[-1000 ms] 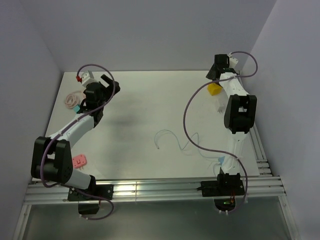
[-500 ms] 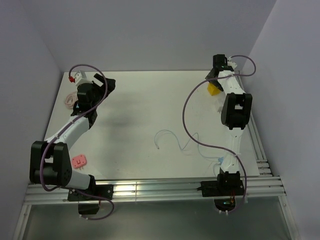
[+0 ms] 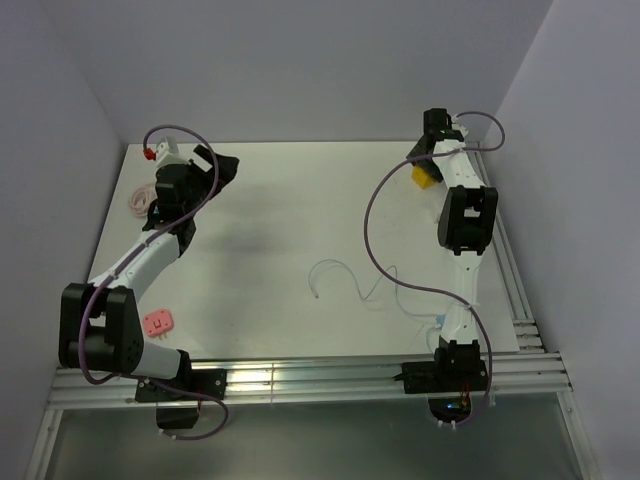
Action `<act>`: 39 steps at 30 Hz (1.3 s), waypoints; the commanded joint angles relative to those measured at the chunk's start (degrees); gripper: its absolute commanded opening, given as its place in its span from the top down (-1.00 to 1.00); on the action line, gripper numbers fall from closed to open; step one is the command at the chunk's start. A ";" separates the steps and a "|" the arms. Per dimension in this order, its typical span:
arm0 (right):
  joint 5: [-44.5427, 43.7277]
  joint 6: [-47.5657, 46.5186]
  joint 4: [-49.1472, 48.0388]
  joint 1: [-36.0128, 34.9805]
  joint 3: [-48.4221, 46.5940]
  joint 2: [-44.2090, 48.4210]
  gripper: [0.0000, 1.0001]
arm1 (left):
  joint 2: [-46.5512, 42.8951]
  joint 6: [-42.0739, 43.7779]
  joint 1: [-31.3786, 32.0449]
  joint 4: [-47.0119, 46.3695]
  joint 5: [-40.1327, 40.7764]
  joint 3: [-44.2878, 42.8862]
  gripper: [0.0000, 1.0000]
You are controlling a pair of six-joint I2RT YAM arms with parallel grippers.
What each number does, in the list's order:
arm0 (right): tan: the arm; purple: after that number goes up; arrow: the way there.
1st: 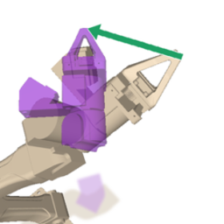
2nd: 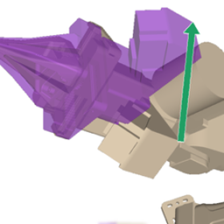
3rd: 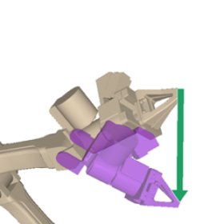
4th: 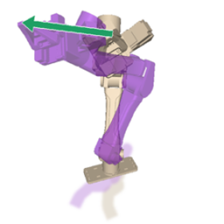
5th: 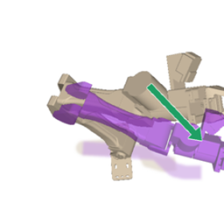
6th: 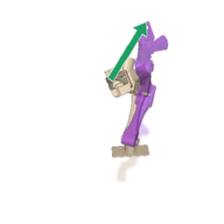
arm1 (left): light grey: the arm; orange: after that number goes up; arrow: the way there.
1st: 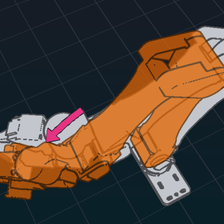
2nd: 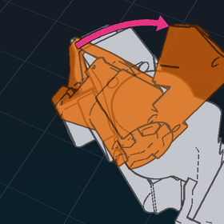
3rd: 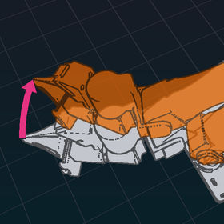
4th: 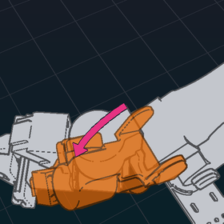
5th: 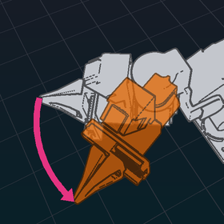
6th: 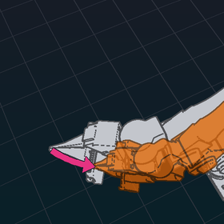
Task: Insert the plug
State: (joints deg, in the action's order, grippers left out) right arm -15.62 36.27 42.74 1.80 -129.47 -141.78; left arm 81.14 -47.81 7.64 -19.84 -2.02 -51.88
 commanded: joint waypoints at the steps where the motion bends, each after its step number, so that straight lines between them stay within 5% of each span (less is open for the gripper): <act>1: 1.02 -1.37 1.29 -0.13 -3.33 -0.43 -0.62 | -2.57 -0.70 0.97 -1.35 -2.55 -2.26 -0.98; 3: 1.55 -1.73 1.73 -0.13 -3.42 -0.69 -0.53 | -2.83 -0.53 1.41 -1.26 -2.55 -2.26 -0.98; 7: 2.52 -2.78 0.25 -0.22 0.87 1.41 0.08 | -2.22 0.00 2.12 0.32 -3.42 -3.23 -0.96; 12: 4.72 -4.98 -4.24 -1.54 8.95 6.50 0.18 | -1.43 2.63 3.34 4.61 -5.19 -5.25 -0.95; 15: 5.33 -5.51 -5.73 -4.26 13.17 9.49 0.53 | -2.65 2.02 4.49 4.90 -6.23 -3.94 -0.83; 22: 5.07 -6.04 -6.53 -7.16 22.32 16.34 0.95 | -7.05 1.32 8.34 3.75 -9.14 2.21 -0.68; 32: 4.72 -4.46 -9.43 -16.21 45.32 33.91 0.94 | -10.65 2.28 16.00 4.72 -7.56 6.35 -0.59; 39: 3.66 -2.52 -12.33 -21.05 54.58 37.19 0.82 | -10.04 3.34 18.73 4.36 -6.77 7.14 -0.60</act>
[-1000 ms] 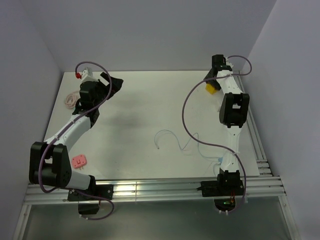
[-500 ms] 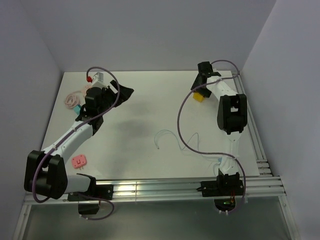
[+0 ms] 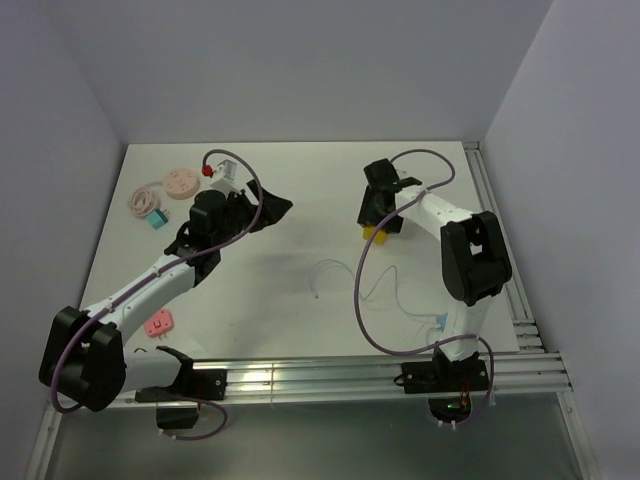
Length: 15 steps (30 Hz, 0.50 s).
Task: Insert the plug
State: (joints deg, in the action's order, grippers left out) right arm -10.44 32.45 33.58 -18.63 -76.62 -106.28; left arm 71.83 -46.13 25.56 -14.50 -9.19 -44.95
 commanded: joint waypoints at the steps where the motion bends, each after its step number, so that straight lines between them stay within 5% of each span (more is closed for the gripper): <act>1: -1.34 1.30 -3.43 -0.61 2.35 1.52 0.82 | -0.29 1.74 0.98 -0.88 0.23 0.04 -0.60; 4: -2.04 2.00 -5.10 -0.97 5.51 2.56 0.80 | 0.76 2.36 1.42 -0.53 -0.39 -0.05 -0.59; 6: -2.39 1.92 -6.42 -1.67 8.14 4.58 0.59 | 0.68 2.10 1.77 -0.26 -0.04 0.30 -0.59; 7: -2.66 1.92 -6.95 -2.02 8.94 5.63 0.36 | 0.50 2.01 1.95 -0.18 0.05 0.47 -0.59; 8: -2.66 1.66 -7.65 -2.46 10.68 7.91 -0.08 | 0.07 1.83 2.21 0.00 0.40 0.56 -0.59; 11: -4.23 0.69 -9.68 -2.72 12.19 11.87 -0.82 | -1.51 1.83 3.88 3.93 5.31 -0.57 -0.64; 15: -7.84 -3.43 -7.13 -2.29 9.21 13.99 -1.00 | -4.59 1.57 5.64 3.78 7.17 0.74 -0.71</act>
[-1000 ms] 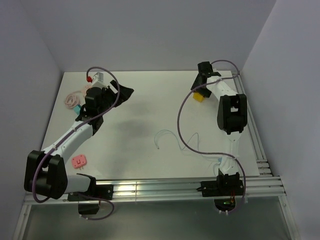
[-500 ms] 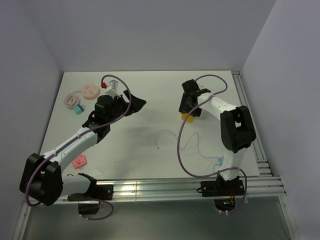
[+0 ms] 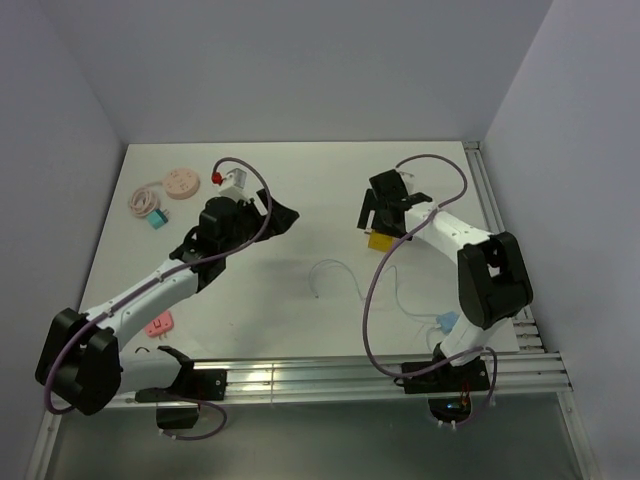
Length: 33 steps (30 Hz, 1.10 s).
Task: Insert the plug
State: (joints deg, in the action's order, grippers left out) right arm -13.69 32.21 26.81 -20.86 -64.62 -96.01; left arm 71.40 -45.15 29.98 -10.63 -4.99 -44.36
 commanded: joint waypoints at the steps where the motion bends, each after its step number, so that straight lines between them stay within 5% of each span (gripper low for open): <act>1: -5.11 -3.72 -0.35 0.03 -3.05 4.24 -1.00 | -4.86 0.67 1.57 -0.44 2.89 0.50 -0.72; 11: -5.64 -10.49 2.02 14.69 -11.74 -0.04 -1.00 | -5.83 1.20 2.72 -1.32 1.92 1.55 -0.72; 33: -5.92 -24.47 11.51 22.18 -34.43 -26.33 -0.75 | 2.69 -0.29 5.36 -6.33 -3.00 1.03 -0.68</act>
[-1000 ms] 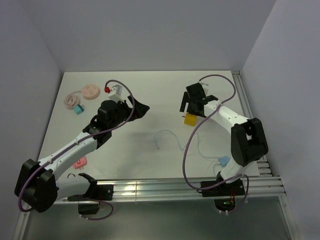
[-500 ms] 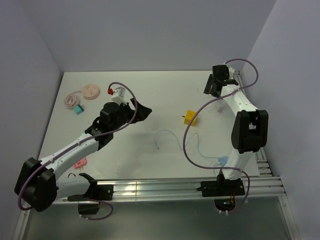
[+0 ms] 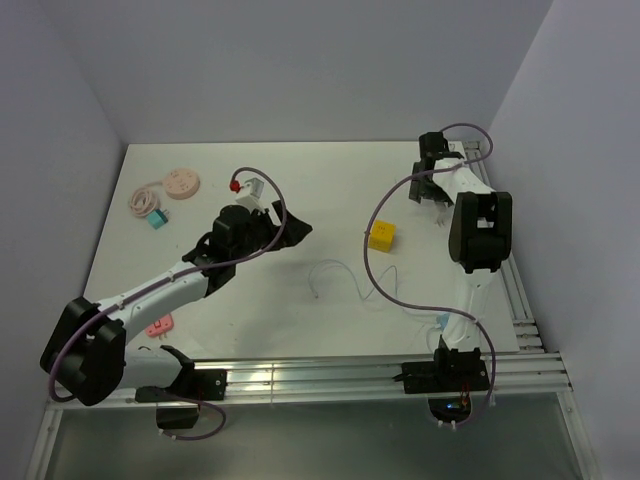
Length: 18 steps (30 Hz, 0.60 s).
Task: Insert the plug
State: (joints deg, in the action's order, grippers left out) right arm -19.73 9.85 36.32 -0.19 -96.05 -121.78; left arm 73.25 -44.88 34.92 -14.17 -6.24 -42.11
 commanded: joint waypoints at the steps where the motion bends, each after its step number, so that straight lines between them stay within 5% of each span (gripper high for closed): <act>1: 1.17 -1.94 2.00 1.59 -2.83 -1.09 -0.67 | 1.19 -0.56 0.59 -2.96 -1.84 -1.40 -0.68; 4: 2.94 -0.89 1.39 1.94 -1.69 -0.57 -0.29 | 1.28 -0.38 1.12 -2.35 -1.93 -1.66 -0.66; 7: 2.24 0.61 -0.80 1.94 1.11 2.32 0.64 | 0.75 0.23 1.64 -1.56 -1.58 -2.01 -0.66; 10: 3.20 2.10 -2.39 1.94 3.40 6.01 1.00 | 0.05 0.76 2.35 -0.77 -2.02 -2.36 -0.65; 18: 11.89 13.79 -11.34 -1.81 21.56 29.70 1.00 | -0.75 2.52 2.88 -5.33 -12.72 -3.15 -0.51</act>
State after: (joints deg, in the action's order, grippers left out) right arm -11.86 17.56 32.29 1.10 -79.33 -105.80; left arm 74.32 -44.18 37.39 -14.66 -12.27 -42.15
